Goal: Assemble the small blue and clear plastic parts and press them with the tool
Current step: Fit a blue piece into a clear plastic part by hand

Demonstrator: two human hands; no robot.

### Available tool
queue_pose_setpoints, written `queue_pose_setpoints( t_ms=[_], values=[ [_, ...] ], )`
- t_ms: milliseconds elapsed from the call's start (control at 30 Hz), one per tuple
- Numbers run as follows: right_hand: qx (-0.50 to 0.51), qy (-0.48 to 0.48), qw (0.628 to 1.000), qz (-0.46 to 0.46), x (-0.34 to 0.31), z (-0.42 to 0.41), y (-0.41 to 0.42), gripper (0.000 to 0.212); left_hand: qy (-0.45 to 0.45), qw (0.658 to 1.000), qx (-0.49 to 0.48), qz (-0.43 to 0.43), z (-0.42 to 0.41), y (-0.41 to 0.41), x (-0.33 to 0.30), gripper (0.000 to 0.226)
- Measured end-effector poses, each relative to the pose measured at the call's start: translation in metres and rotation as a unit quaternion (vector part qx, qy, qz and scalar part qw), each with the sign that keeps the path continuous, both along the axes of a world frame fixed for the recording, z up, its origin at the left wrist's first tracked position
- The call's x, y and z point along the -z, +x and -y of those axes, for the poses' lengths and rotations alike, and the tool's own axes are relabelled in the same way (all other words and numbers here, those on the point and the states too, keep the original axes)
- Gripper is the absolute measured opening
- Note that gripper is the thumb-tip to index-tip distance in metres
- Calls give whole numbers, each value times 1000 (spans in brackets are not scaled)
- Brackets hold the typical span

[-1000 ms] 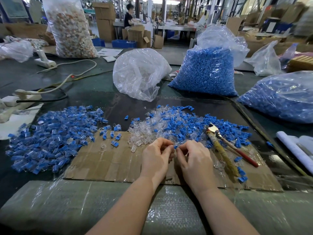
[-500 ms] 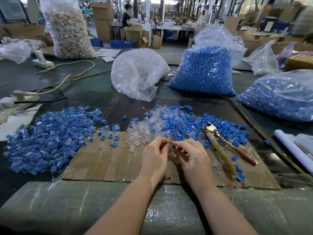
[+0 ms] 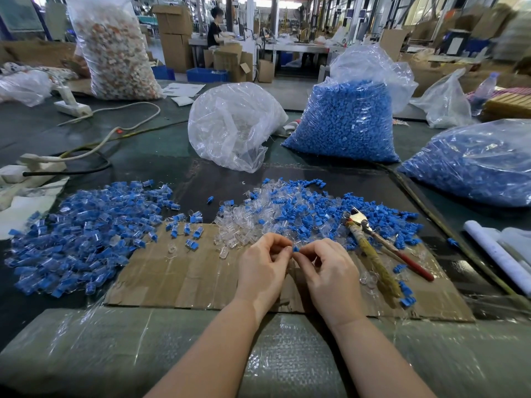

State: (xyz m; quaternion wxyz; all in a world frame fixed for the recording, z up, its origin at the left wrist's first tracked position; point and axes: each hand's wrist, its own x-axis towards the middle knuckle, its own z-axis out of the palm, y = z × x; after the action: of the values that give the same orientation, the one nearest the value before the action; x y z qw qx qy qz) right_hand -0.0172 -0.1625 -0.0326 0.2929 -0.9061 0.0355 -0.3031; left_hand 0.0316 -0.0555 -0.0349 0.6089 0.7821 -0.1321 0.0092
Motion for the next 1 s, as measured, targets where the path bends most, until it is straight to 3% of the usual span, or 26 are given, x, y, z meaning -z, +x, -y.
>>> queue_pose_setpoints(
  t_ms=[500, 800, 1000],
  values=[
    [-30, -2, 999, -12, -1, -1, -1, 12, -6, 1000, 16, -11, -1, 0, 0, 17],
    [-3, -3, 1000, 10, 1, 0, -1, 3, -6, 1000, 6, -17, 0, 0, 0, 18],
    [2, -15, 1000, 10, 1, 0, -1, 9, -15, 1000, 2, -9, 0, 0, -2, 21]
  ],
)
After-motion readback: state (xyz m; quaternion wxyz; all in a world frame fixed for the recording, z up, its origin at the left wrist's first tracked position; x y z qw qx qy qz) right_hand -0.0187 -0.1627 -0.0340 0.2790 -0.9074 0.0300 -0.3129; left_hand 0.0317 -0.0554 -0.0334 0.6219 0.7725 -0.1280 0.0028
